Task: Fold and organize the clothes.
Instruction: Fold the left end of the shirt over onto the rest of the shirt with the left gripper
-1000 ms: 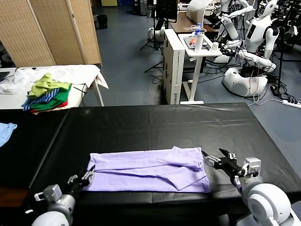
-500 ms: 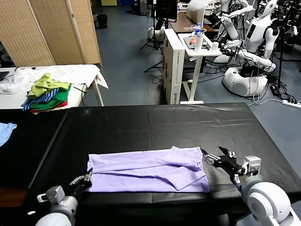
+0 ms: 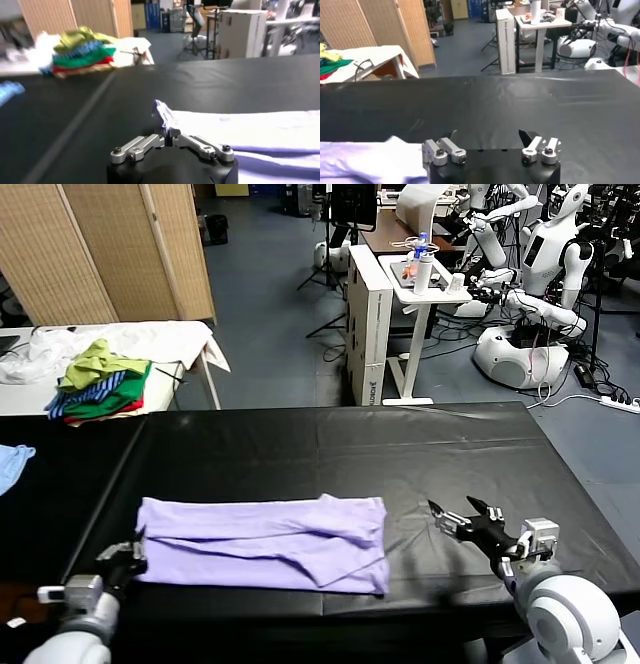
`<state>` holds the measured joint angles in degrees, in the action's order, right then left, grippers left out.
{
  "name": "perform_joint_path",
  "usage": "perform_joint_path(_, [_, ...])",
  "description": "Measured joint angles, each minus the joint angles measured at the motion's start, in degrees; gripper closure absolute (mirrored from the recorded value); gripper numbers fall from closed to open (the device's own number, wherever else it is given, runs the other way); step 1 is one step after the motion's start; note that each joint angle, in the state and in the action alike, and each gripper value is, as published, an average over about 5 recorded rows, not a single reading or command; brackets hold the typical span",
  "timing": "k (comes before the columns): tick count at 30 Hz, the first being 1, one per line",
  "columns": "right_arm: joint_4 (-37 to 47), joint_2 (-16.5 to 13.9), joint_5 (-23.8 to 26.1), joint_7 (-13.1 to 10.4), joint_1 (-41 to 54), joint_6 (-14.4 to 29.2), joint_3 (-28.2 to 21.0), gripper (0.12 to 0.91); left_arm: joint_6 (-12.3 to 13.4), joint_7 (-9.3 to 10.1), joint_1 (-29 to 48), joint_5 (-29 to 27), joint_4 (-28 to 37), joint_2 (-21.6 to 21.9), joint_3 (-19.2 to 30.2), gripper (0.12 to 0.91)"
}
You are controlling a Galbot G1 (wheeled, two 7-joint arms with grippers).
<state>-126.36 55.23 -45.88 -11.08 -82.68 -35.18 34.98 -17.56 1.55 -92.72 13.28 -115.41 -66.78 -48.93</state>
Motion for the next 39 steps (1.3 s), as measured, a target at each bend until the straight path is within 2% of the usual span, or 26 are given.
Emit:
perform_joint_path(4, [-0.11, 0.37, 0.24, 0.01, -0.38, 0.08, -0.05, 0.118, 0.02, 0.37, -0.73, 0.12, -0.51, 0.83, -2.13, 0.849])
perform_joint_path(9, [0.01, 1.00, 0.81, 0.10, -1.17, 0.43, 0.09, 0.118, -3.84, 1.10, -2.74, 6.00, -5.27, -0.77, -1.14, 0.849])
perform_joint_path(15, [-0.03, 1.83, 1.67, 0.15, -2.11, 0.65, 0.40, 0.118, -9.28, 5.34, -3.97, 16.15, -14.52, -5.66, 5.13, 0.849])
perform_joint_path(19, [-0.17, 2.50, 2.52, 0.28, -2.87, 0.86, 0.50, 0.118, -10.42, 7.24, -2.64, 21.46, -18.67, -8.58, 10.67, 0.849])
perform_joint_path(22, [-0.24, 2.98, 3.23, 0.41, -3.36, 0.99, 0.50, 0.118, -10.44, 7.74, -1.18, 23.68, -19.88, -10.30, 14.24, 0.849])
perform_joint_path(32, [-0.54, 3.54, 4.93, 0.85, -4.49, 1.20, 0.35, 0.118, -9.07, 7.21, 1.93, 19.55, -17.55, -14.55, 24.63, 0.849])
perform_joint_path(39, [-0.52, 3.91, 5.52, 1.06, -5.01, 1.35, 0.28, 0.118, -8.32, 6.30, 3.00, 16.81, -14.53, -16.80, 28.86, 0.849])
